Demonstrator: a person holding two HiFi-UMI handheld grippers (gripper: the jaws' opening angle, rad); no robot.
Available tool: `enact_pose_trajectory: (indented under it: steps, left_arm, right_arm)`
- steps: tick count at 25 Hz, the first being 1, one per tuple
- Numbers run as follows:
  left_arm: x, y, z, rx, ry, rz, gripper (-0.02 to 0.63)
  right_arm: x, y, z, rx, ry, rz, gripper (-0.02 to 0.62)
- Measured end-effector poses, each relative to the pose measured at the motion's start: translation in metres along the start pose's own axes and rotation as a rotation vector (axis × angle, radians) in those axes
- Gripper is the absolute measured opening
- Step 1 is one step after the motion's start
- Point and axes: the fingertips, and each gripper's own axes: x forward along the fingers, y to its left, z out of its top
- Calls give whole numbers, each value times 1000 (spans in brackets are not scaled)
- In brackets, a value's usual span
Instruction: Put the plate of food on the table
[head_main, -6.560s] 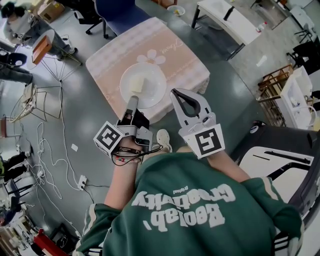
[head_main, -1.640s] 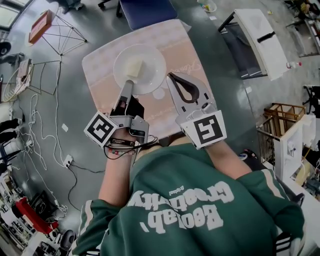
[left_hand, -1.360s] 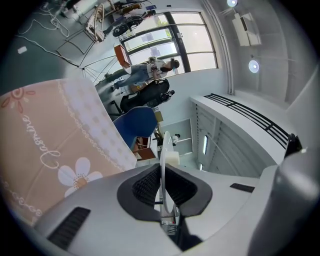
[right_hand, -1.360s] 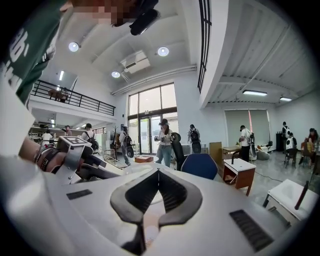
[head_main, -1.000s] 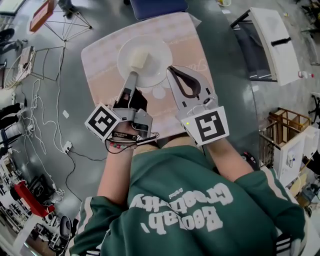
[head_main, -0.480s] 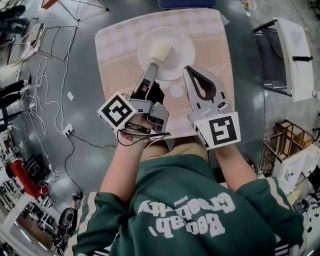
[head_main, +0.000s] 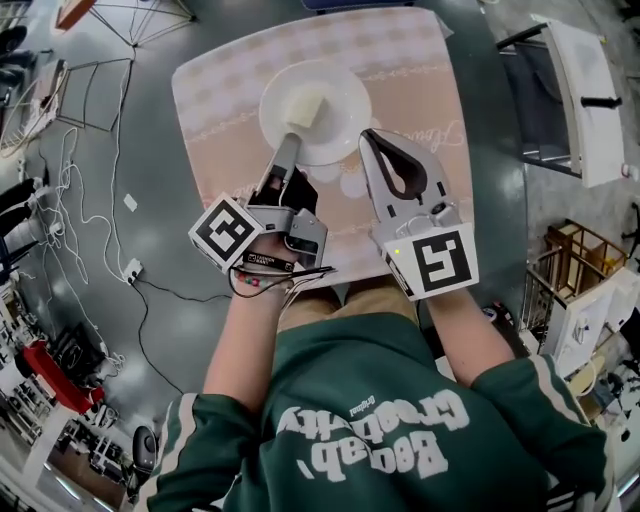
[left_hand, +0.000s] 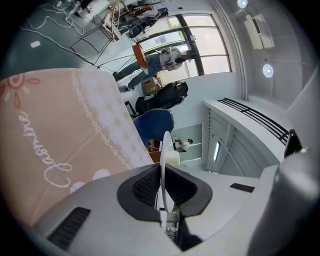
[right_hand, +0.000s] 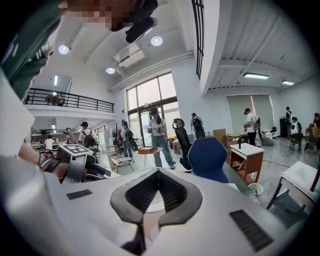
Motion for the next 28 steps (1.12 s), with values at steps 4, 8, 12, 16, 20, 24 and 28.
enact_pose_trajectory:
  steps: [4, 8, 12, 16, 20, 24, 28]
  left_arm:
    - [9, 16, 5, -10, 15, 20, 28]
    - [14, 23, 7, -8, 24, 19, 28]
    - [13, 28, 9, -2, 25, 28, 28]
    - [21, 37, 11, 0, 36, 33, 28]
    - [36, 58, 15, -19, 42, 47, 28]
    - [44, 68, 16, -24, 50, 55, 28]
    - [50, 75, 19, -30, 49, 58, 28]
  right_arm:
    - [16, -3, -9, 0, 17, -10, 15]
    - [22, -3, -12, 8, 16, -19, 15]
    - [21, -5, -15, 25, 31, -32, 15]
    - [29, -7, -18, 30, 38, -36, 15]
    - [49, -14, -36, 38, 59, -38, 15]
    - [61, -18, -47, 40, 67, -40, 15]
    - [73, -18, -54, 53, 80, -38, 15]
